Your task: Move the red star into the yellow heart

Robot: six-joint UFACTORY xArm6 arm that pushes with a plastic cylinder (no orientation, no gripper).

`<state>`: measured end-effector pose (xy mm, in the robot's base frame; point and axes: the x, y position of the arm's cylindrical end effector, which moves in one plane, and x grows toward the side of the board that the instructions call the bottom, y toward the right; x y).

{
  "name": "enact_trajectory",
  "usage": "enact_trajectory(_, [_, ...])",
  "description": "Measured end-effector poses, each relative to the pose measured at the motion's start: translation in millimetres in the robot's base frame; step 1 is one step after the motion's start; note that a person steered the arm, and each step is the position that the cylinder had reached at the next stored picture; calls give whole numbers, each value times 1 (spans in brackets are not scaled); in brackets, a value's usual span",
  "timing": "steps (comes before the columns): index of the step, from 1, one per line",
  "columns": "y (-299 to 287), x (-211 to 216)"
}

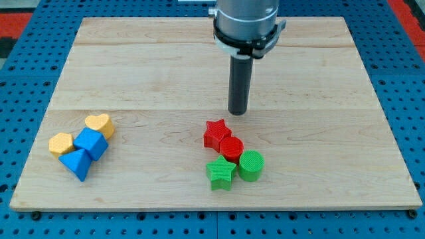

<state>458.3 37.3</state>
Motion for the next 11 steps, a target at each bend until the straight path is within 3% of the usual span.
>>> enact_trajectory(1, [38, 3])
enact_trajectory(2, [18, 34])
enact_trajectory(4, [-93, 39])
enact_trajectory(5, [-102, 42])
enact_trajectory(6, [-37, 43])
enact_trajectory(8, [-67, 89])
enact_trajectory(11, [-156, 44])
